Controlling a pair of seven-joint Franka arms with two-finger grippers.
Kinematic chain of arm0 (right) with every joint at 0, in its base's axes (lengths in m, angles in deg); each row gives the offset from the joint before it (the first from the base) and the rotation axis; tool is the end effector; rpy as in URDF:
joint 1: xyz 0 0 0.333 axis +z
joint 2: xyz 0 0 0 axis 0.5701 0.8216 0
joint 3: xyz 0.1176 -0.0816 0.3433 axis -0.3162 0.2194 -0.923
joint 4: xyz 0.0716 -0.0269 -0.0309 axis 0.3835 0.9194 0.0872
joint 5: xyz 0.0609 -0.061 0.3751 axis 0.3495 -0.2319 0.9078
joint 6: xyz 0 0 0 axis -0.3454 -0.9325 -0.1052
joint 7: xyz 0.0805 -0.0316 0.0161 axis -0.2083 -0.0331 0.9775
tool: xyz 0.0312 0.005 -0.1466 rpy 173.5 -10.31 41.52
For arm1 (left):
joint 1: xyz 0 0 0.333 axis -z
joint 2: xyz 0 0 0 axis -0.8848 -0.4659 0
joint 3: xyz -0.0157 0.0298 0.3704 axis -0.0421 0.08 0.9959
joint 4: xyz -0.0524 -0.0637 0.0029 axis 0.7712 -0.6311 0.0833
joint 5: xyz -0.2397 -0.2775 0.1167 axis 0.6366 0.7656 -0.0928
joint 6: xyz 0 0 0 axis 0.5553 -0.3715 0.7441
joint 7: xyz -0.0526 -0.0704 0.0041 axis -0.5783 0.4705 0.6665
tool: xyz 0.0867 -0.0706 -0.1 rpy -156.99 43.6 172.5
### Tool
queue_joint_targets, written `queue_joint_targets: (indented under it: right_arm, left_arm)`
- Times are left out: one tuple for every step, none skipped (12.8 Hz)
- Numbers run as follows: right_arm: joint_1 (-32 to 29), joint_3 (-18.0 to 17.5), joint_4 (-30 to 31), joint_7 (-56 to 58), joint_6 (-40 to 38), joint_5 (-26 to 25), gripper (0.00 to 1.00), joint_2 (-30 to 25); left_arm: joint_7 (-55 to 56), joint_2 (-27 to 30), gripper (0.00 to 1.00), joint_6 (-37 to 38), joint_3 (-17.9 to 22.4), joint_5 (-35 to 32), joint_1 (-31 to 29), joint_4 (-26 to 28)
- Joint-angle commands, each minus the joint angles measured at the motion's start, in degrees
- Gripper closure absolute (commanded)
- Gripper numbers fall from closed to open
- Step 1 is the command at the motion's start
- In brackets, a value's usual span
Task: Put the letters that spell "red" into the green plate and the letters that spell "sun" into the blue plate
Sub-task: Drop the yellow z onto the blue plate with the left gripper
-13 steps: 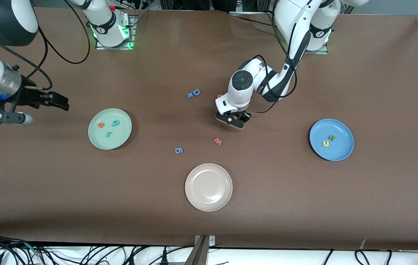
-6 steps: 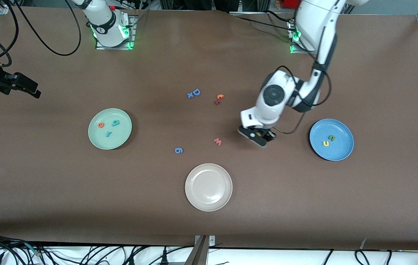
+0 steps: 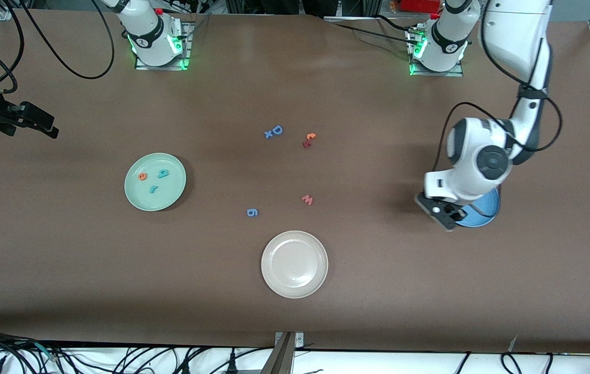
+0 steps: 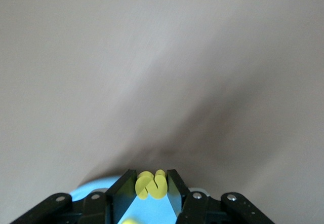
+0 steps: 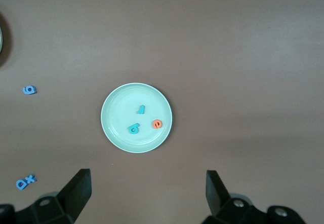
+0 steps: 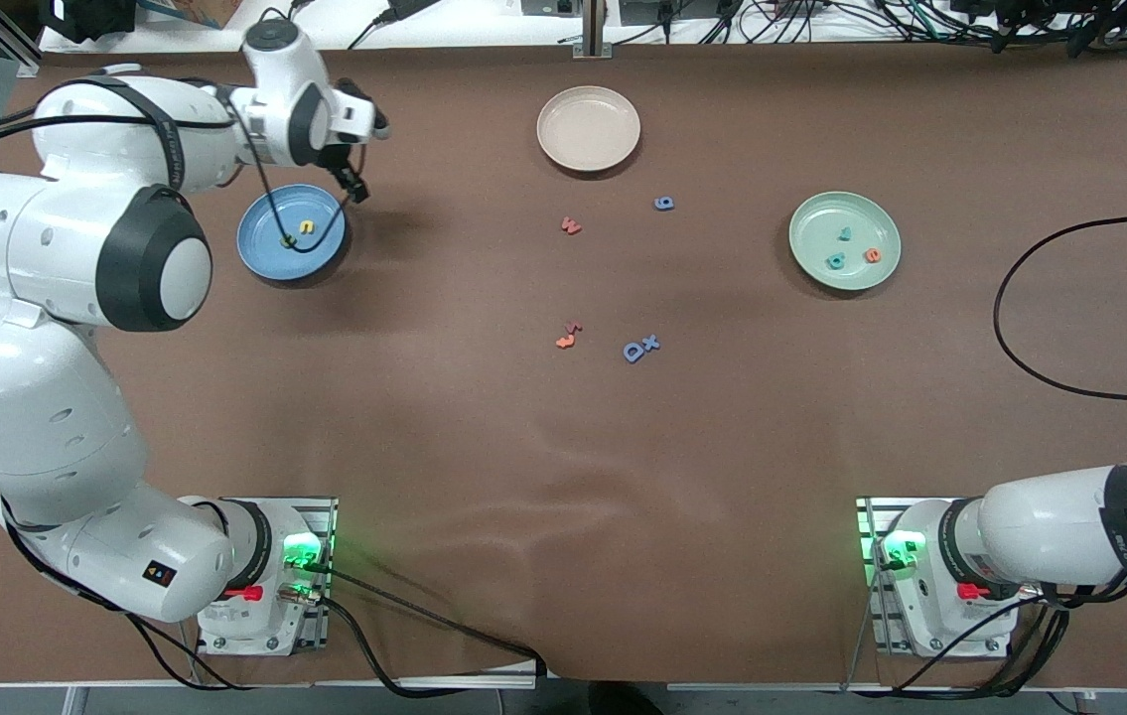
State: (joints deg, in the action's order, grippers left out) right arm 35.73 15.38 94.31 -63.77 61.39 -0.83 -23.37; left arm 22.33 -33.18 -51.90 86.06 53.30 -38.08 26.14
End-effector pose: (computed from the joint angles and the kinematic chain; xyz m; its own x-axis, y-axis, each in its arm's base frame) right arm 0.5487 -0.0085 0.6006 0.9982 -0.0601 0.0039 -0.0599 -0.9977 -0.0303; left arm 0.6275 -0.0729 0.2440 0.6581 -0.7518 -0.0414 -0.7528 -0.6581 -0.0153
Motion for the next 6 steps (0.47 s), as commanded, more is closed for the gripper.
queue_joint_targets:
  right_arm:
    - [-0.71, -0.70, -0.55, 1.77, -0.89, 1.03, 0.00, 0.21]
    - [-0.71, -0.88, -0.55, 3.00, -1.07, 0.07, 0.00, -0.05]
    - [-0.71, -0.79, -0.55, 3.27, -1.16, 0.06, 0.00, 0.12]
    - [-0.62, -0.88, -0.55, 2.84, -1.07, -0.03, 0.00, 0.03]
    - [-0.62, -0.88, -0.64, 2.66, -1.07, 0.06, 0.00, 0.03]
    - [-0.71, -0.79, -0.64, 2.92, -1.16, 0.23, 0.00, 0.12]
  left_arm:
    - [-4.52, 1.01, 0.78, 2.28, 1.74, 2.21, -1.90, 2.13]
    - [-4.60, 0.92, 0.78, 2.28, 2.10, 2.21, -2.87, 3.36]
    - [-4.43, 0.92, 0.77, 2.28, 2.10, 2.38, -3.32, 4.85]
    - [-3.91, 0.49, 0.59, 2.28, 2.10, 2.30, -3.41, 5.21]
    - [-3.38, -0.30, 0.04, 2.28, 2.01, 2.30, -2.89, 4.95]
    - [-2.59, -0.13, 0.00, 2.37, 2.01, 2.30, -2.79, 4.78]
